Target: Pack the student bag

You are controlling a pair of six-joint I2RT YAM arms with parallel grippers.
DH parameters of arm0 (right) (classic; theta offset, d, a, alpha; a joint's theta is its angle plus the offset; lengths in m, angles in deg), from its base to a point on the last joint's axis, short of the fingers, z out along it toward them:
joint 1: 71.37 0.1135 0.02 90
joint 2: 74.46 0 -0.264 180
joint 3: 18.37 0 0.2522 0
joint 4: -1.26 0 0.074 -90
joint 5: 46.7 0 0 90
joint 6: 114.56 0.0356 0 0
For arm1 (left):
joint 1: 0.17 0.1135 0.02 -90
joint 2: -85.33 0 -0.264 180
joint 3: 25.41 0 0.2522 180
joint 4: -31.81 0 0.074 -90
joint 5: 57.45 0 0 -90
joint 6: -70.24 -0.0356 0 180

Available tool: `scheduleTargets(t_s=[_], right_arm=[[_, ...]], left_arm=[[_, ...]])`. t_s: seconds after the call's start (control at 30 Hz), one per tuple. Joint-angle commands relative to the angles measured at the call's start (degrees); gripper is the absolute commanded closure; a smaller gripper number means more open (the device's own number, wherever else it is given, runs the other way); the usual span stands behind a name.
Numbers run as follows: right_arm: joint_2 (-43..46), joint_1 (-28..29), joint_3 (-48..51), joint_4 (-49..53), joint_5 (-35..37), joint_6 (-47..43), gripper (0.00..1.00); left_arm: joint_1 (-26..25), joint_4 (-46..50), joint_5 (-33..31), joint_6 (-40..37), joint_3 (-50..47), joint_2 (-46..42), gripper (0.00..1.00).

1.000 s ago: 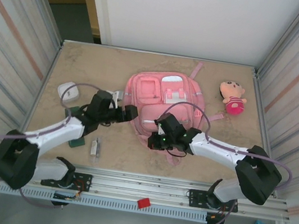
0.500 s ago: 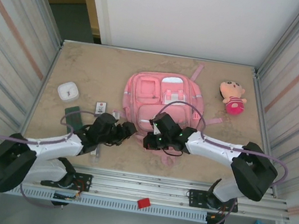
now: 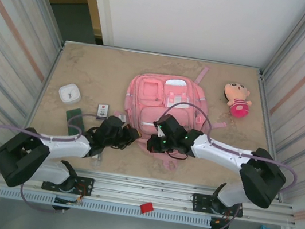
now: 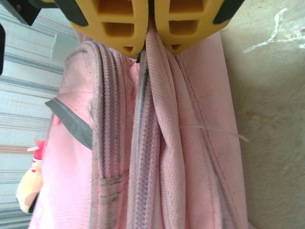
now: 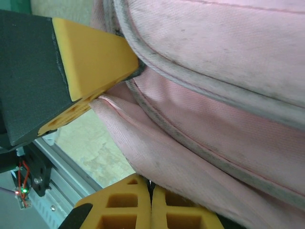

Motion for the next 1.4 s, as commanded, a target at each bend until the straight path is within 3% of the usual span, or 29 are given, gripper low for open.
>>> scheduleTargets(t_s=[0.0,0.2,0.37,0.47,0.5,0.53,0.63,0.7,0.8,0.97,1.13,1.23,1.37], right_arm=[[6.16,-3.4,3.26,9.62,-0.07,-2.5,1.0],[12.64,-10.03,7.34,15.12,-2.46,-5.36,1.0],[12.55,-11.1,6.41,16.16,-4.5,-7.46,1.0],[11.92,-10.91,6.47,12.06,-10.29,-7.48,1.0],[11.71,-10.88,6.66,10.49,-12.32,-7.11,1.0],[11.47,-10.75,6.64,9.02,-14.36,-6.68,1.0],[10.59,-10.92,6.03,7.05,-18.68,-6.17,1.0],[9.76,-11.2,5.32,7.14,-21.18,-5.86,1.0],[8.2,-12.15,4.6,7.52,-24.81,-4.57,1.0],[6.63,-13.53,3.39,10.52,-27.31,-3.57,1.0],[4.51,-13.28,2.36,14.86,-26.57,-4.33,1.0],[4.73,-12.77,2.11,14.26,-26.63,-4.4,1.0],[4.5,-12.4,1.33,13.88,-26.6,-4.75,1.0]], left_arm=[[3.02,8.37,-6.4,-5.6,0.19,-3.24,1.0],[7.82,14.23,-6.1,-11.11,0.41,-8.87,1.0],[11.42,18.76,-3.57,-16.91,3.24,-9.94,1.0],[12.53,20.95,-3.31,-20.74,4.87,-10.3,1.0],[12.6,21.86,-2.94,-22.43,5.76,-10.2,0.97],[12.57,22.87,-2.04,-24.96,6.95,-10.07,0.87],[11.44,25.1,0.09,-34.8,10.08,-10.77,0.42],[9.22,27.42,-1.91,-44.28,11.74,-12.65,0.3],[5.99,29.2,-3.12,-61.09,12.95,-15.49,0.27],[1.3,31.72,4.71,-87.77,13.6,-15.55,0.27],[-2.36,38.38,4.21,-99.64,19.2,-8.82,0.24],[-2.96,35.68,-1.21,-101.05,21.46,-5.09,0.21],[-2.95,28.83,-1.23,-106.02,22.89,-1.4,0.17]])
